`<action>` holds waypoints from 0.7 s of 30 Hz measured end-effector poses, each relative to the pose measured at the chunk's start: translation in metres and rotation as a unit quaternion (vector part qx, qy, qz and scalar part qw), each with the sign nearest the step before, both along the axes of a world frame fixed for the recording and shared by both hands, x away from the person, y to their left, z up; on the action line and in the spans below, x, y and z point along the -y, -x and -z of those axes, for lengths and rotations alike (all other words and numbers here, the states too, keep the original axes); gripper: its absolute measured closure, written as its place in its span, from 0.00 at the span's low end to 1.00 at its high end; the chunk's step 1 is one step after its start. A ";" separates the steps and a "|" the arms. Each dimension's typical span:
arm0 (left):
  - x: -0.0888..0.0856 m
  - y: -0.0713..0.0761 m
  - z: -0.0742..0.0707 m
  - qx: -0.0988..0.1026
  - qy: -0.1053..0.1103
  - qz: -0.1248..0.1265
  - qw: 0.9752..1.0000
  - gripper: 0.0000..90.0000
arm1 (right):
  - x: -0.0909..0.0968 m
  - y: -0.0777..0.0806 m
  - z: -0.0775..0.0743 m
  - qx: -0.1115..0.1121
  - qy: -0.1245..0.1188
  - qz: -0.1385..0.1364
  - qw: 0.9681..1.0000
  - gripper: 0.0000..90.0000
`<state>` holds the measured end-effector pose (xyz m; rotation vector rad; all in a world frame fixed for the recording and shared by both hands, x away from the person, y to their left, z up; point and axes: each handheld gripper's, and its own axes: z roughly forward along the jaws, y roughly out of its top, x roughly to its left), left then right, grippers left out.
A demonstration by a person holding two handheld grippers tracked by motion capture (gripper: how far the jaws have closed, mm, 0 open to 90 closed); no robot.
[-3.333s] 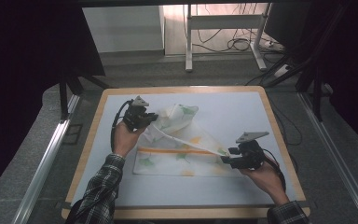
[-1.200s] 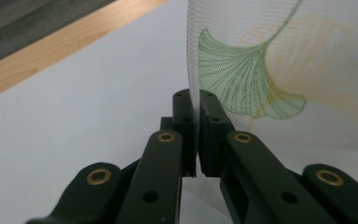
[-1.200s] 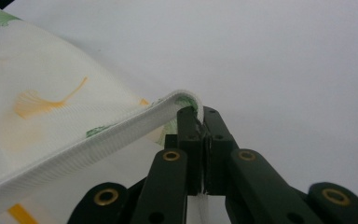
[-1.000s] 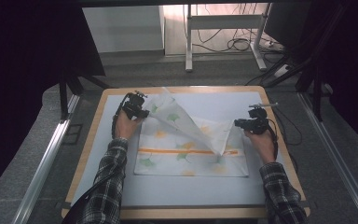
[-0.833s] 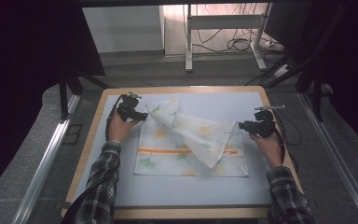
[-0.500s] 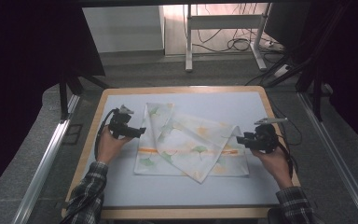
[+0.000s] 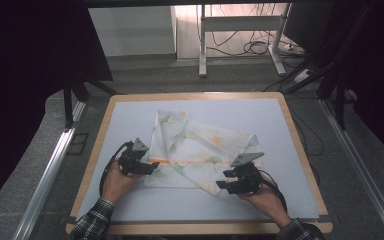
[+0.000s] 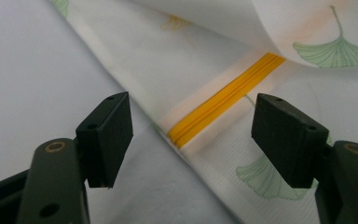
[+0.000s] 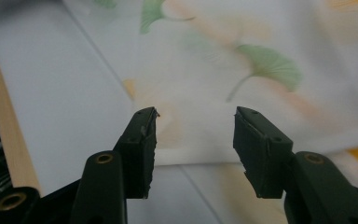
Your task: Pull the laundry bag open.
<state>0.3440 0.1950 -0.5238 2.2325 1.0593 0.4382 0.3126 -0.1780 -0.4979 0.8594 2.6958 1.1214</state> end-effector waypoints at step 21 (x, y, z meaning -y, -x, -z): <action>0.000 0.009 0.007 -0.044 0.008 0.012 0.999 0.92 | -0.015 0.002 -0.003 0.030 0.053 -0.027 0.998 0.99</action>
